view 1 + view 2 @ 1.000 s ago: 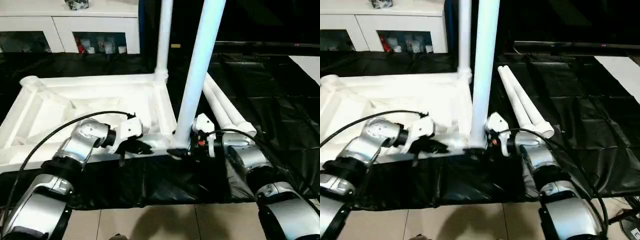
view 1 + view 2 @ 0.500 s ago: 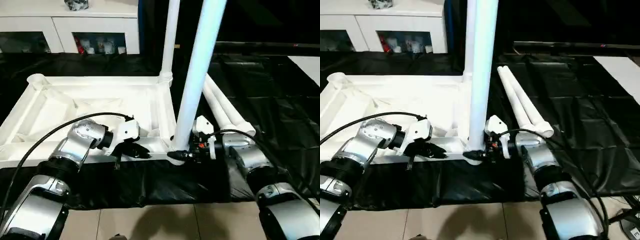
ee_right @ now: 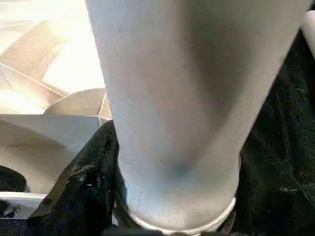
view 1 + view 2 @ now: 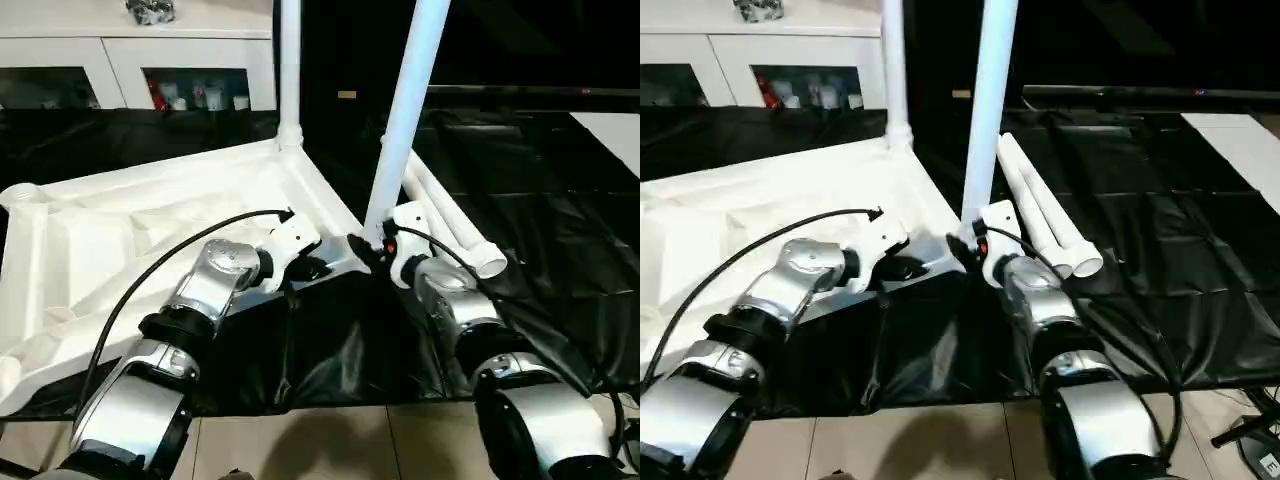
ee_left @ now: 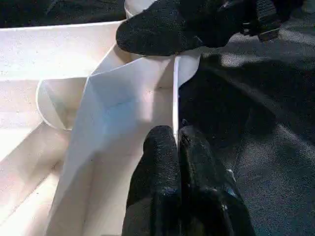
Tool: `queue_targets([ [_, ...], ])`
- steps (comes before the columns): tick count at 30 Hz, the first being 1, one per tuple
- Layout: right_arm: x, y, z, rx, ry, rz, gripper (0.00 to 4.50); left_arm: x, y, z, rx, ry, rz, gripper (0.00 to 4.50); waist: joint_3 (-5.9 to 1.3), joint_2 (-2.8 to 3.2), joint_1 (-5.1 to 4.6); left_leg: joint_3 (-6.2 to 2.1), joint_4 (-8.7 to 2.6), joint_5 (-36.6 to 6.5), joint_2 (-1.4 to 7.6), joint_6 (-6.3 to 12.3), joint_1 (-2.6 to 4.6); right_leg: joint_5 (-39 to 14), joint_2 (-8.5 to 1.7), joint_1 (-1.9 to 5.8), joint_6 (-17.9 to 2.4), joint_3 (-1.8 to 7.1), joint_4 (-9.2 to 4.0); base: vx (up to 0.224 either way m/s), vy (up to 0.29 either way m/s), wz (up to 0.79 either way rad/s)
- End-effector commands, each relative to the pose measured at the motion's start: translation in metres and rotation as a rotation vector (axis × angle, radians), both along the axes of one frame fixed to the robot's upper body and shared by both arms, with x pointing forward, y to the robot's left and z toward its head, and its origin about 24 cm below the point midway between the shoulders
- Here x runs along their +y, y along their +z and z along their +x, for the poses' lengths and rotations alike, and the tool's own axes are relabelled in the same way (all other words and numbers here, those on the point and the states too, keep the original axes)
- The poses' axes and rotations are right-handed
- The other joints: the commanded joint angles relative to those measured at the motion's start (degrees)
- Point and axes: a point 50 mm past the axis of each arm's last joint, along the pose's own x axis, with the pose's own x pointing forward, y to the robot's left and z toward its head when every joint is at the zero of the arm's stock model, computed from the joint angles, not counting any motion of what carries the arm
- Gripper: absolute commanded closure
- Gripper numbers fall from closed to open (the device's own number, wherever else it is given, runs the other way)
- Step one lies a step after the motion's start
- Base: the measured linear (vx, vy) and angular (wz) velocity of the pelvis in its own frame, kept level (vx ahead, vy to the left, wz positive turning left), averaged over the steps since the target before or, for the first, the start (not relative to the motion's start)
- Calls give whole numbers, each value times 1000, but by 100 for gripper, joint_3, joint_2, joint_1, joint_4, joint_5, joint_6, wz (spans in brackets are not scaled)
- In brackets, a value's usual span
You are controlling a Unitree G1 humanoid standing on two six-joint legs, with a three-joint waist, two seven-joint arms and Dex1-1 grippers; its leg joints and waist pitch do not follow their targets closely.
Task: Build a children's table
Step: Rotate leg to tighten
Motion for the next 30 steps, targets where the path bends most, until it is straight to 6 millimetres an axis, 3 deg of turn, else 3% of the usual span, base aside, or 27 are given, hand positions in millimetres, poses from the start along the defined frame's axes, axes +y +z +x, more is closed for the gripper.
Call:
queue_targets([
  [1,37,-8,-11,56,173,29,105,-22,5,-4,-27,-107,-19,450,-338,23,-14,-29,-356,-963,148,283,-10,-1014,-435,305,-1100,347,-491,0,0,0],
  [4,31,-6,-10,32,210,-6,66,-14,5,-6,-23,-134,-6,450,-341,30,-28,-36,-362,-1034,154,262,-14,-1080,-440,313,-1105,349,-489,0,0,0],
  [7,25,-4,-11,12,275,-23,62,-6,4,-8,-18,-165,7,450,-356,26,-56,-31,-344,-848,150,339,-34,-656,-431,339,-1210,348,-440,0,0,0],
  [11,18,-2,-17,-4,439,-29,62,6,4,-12,2,-227,17,450,-361,28,-52,-14,-316,-728,164,502,-50,-388,-426,359,-1320,334,-414,0,0,0],
  [15,7,2,-31,11,722,-14,62,21,7,-18,32,-337,38,450,-365,27,-8,-6,-305,-721,192,657,-36,-270,-417,349,-1410,323,-391,0,0,0],
  [19,2,2,-36,35,823,-16,62,27,9,-18,51,-362,41,450,-347,36,32,-8,-324,-884,210,552,-5,-485,-433,328,-1435,336,-406,0,0,0],
  [24,-1,2,-45,90,970,-32,106,34,11,-21,82,-422,54,450,-353,24,44,-15,-325,-861,201,499,-8,-553,-435,342,-1412,336,-403,0,0,0],
  [30,3,0,-48,105,996,-18,153,38,11,-22,90,-440,67,450,-346,16,54,-13,-332,-876,199,450,-1,-706,-440,331,-1354,336,-423,0,0,0],
])
